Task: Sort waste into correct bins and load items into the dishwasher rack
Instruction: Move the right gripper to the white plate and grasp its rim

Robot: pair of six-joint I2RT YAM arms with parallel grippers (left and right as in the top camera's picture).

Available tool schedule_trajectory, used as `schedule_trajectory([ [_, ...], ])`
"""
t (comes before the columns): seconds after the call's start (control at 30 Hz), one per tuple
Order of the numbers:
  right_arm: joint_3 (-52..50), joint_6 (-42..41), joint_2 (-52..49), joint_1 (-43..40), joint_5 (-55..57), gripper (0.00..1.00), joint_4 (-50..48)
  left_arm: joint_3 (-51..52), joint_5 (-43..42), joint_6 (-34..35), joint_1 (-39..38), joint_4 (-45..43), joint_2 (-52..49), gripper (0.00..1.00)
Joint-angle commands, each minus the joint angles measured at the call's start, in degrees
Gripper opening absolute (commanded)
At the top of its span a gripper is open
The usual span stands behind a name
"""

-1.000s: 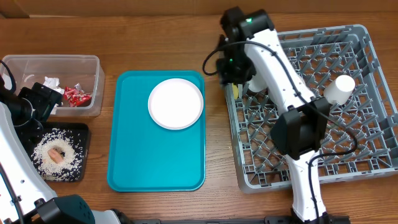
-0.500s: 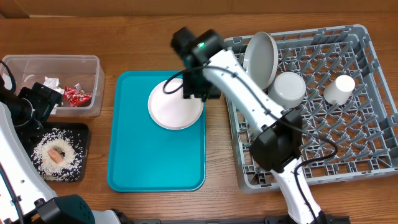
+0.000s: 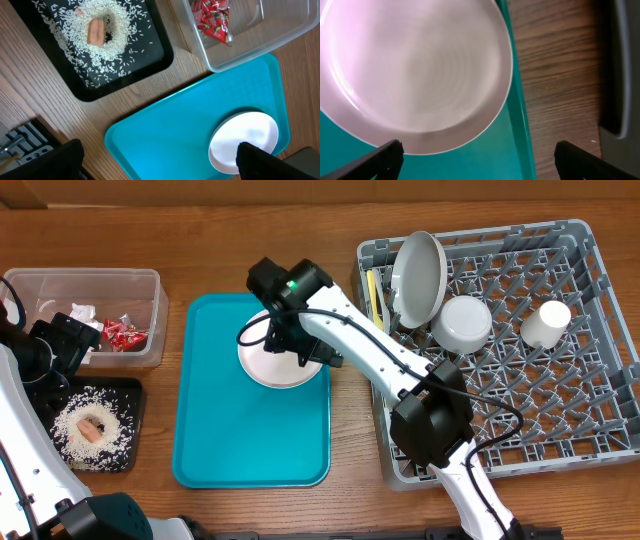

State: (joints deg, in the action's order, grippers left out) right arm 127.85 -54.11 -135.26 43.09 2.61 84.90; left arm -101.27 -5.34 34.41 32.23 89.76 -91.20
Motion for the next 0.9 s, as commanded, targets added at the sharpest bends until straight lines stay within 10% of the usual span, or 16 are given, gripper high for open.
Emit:
schedule_trajectory([
  [0.0,-4.3,-1.9,1.0,-0.1,-6.2,1.0,-3.4,0.5,0.0,0.5,-0.4,-0.1,0.1,1.0],
  [0.37,-14.8,-10.3,0.8,0.0,-8.7,0.99,-11.6,0.5,0.0,0.5,-0.4,-0.1,0.1,1.0],
  [0.7,-17.6,-10.2,0.8,1.4,-8.7,0.61,-17.5,0.5,0.0,0.5,-0.4,-0.1,0.1,1.0],
  [0.87,-17.6,-10.1,0.8,1.5,-8.7,0.2,-17.8,0.5,0.0,0.5,-0.4,-0.1,0.1,1.0],
])
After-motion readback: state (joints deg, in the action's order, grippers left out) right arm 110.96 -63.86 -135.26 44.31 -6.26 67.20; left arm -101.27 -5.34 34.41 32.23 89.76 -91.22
